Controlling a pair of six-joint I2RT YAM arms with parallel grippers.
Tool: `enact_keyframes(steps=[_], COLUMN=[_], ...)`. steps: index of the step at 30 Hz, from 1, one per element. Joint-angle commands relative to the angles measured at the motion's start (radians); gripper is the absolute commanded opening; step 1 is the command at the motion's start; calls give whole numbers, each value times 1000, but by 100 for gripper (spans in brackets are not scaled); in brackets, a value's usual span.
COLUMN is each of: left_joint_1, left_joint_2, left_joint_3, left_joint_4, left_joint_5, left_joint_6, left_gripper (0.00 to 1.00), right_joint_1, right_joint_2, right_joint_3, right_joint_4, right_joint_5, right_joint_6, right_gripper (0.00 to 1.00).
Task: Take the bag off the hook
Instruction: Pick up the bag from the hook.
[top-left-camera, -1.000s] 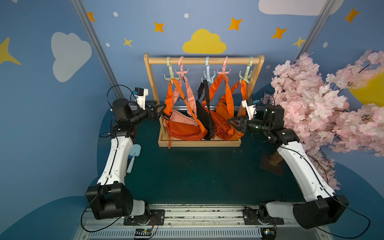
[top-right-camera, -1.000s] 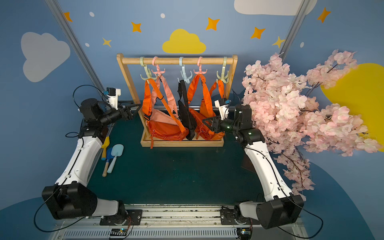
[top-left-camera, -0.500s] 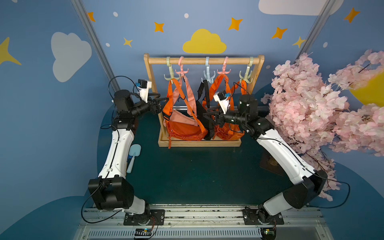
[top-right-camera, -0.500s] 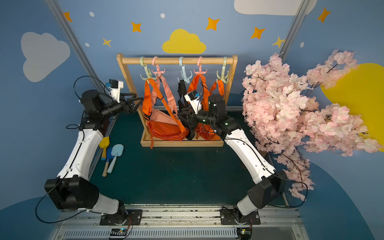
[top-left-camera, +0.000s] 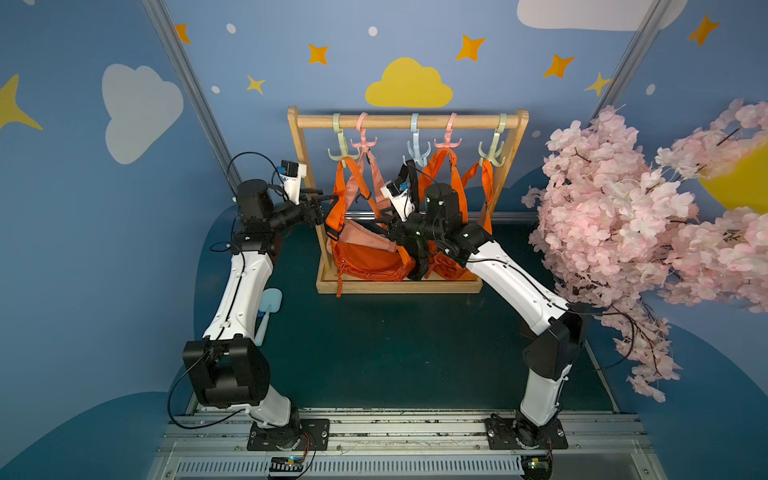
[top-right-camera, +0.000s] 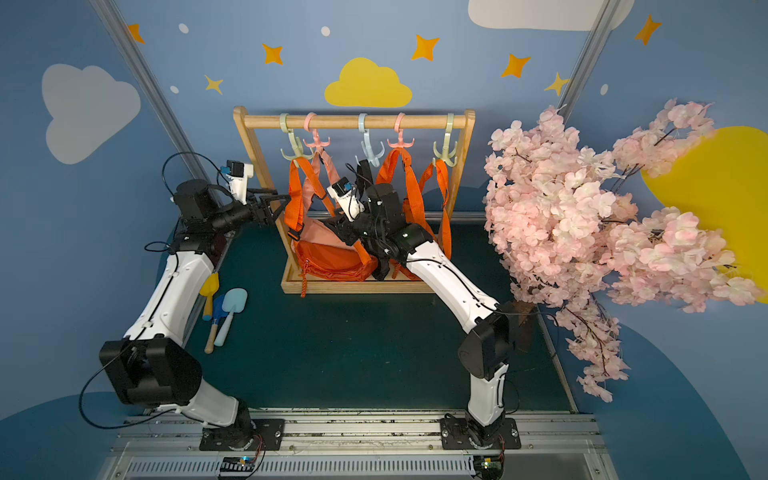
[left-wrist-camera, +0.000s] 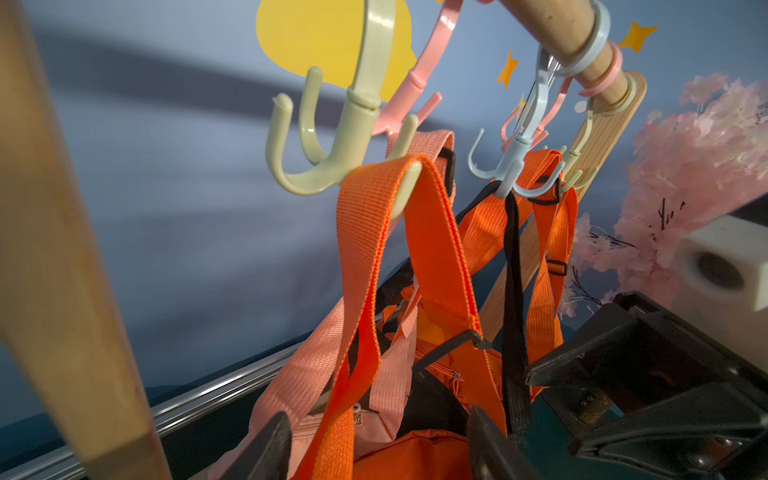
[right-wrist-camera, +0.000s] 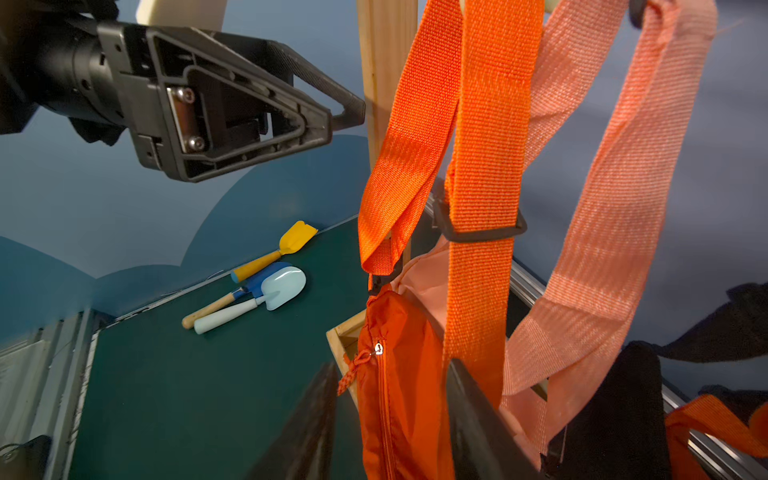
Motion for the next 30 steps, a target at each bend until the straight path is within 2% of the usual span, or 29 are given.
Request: enact_keyframes(steps=[1, 8, 13, 17, 21, 30], left_joint_1=[-4, -14, -30, -37, -42, -50], left_joint_2=[23, 81, 111, 143, 165, 176], left_joint_3=[29, 80, 112, 145, 171, 207], left_joint_4=[26, 28, 28, 28, 26, 7], left_joint_5=[-24, -10, 6, 12, 19, 15], left_joint_6=[-8, -17, -11, -21, -26, -28], left_gripper=[67, 66, 65, 58, 54, 37], right_joint_1=[5, 7, 6, 6, 7, -4], right_joint_2=[38, 92, 115, 118, 113, 89], right_joint_3=[54, 95, 122, 132, 132, 129], right_joint_4=[-3, -10, -16, -17, -10, -9], right_joint_5=[98, 141, 166, 170, 175, 168], right_joint_6=[-10, 1, 9, 15, 21, 38], right_gripper=[42, 36, 15, 0, 0, 0])
